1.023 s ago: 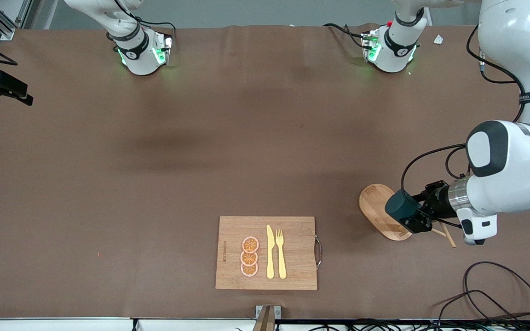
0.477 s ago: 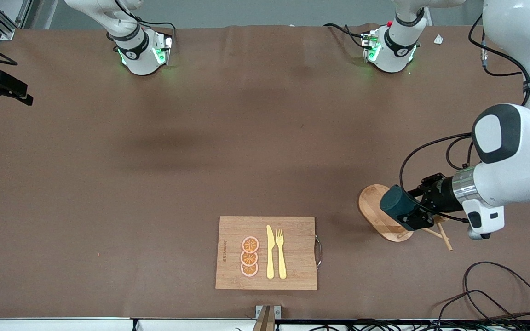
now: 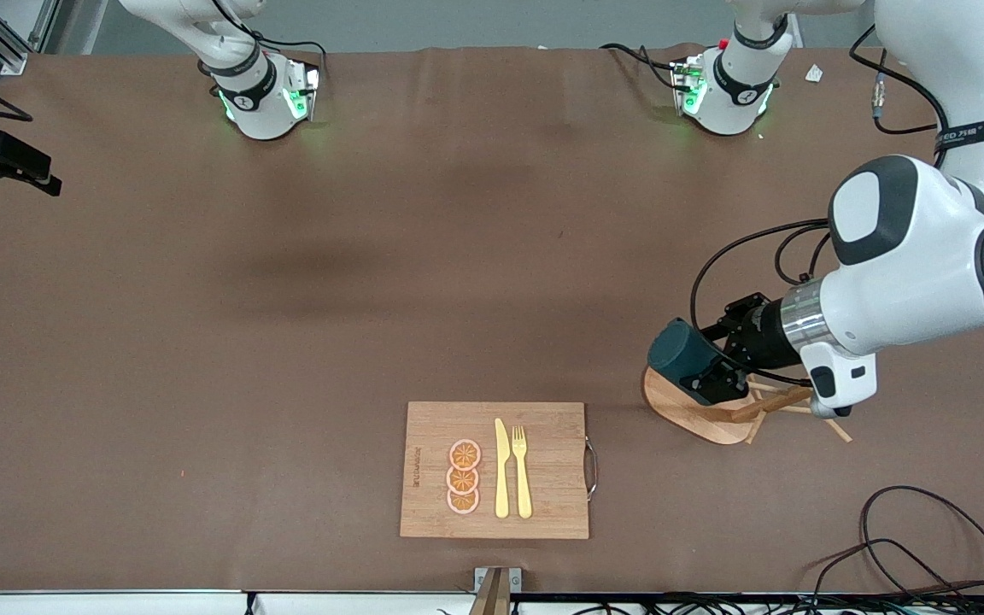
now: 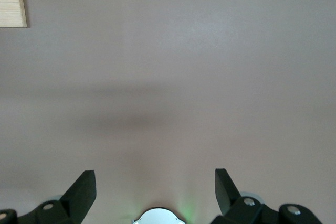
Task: Transfer cup from left to right arm and place
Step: 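Lift the teal mug off the stand with the left gripper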
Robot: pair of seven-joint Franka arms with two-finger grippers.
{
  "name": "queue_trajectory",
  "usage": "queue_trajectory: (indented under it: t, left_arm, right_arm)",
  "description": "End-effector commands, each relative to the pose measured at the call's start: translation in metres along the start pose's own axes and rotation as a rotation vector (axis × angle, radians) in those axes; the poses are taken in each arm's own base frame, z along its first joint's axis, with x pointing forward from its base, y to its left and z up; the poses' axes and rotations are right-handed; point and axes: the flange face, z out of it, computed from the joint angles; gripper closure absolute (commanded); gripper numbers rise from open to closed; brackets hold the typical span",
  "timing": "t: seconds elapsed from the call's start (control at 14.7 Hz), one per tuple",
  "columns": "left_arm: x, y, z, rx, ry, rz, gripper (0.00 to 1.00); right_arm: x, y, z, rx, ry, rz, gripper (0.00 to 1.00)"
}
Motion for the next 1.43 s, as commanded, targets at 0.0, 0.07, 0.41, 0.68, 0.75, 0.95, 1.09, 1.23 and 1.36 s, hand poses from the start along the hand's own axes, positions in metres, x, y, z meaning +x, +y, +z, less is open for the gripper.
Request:
queue_trajectory:
  t: [0.0, 0.07, 0.41, 0.68, 0.75, 0.95, 1.09, 1.23, 1.36]
  left_arm:
    - [-0.03, 0.0, -0.006, 0.014, 0.025, 0.022, 0.43]
    - [-0.046, 0.002, 0.0, 0.032, 0.058, 0.061, 0.43]
    - [-0.163, 0.008, 0.048, 0.117, 0.241, 0.253, 0.43]
    - [-0.268, -0.004, 0.096, 0.157, 0.427, 0.509, 0.43]
    - [-0.283, -0.007, 0.106, 0.167, 0.469, 0.551, 0.43]
    - [-0.356, -0.031, 0.155, 0.194, 0.591, 0.711, 0.43]
    - [-0.392, -0.05, 0.194, 0.211, 0.681, 0.808, 0.43]
    - [-0.423, -0.07, 0.228, 0.223, 0.753, 0.9, 0.42]
    - [-0.452, -0.092, 0.263, 0.221, 0.842, 1.0, 0.42]
  right_arm:
    - [-0.008, 0.0, -0.001, 0.015, 0.005, 0.011, 0.0]
    - [-0.008, 0.0, -0.001, 0.015, 0.005, 0.011, 0.0]
    - [-0.009, 0.002, -0.005, 0.015, 0.013, 0.018, 0.0]
    - [-0.007, 0.005, -0.009, 0.003, 0.02, 0.018, 0.0]
    - [-0.006, 0.005, -0.011, -0.002, 0.024, 0.016, 0.0]
    - [-0.001, 0.018, -0.003, 0.002, 0.011, 0.046, 0.0]
    - [0.002, 0.023, 0.0, 0.007, 0.011, 0.052, 0.0]
    - [0.013, 0.025, 0.009, 0.007, 0.013, 0.057, 0.0]
    - [0.026, 0.03, 0.024, 0.015, -0.006, 0.058, 0.0]
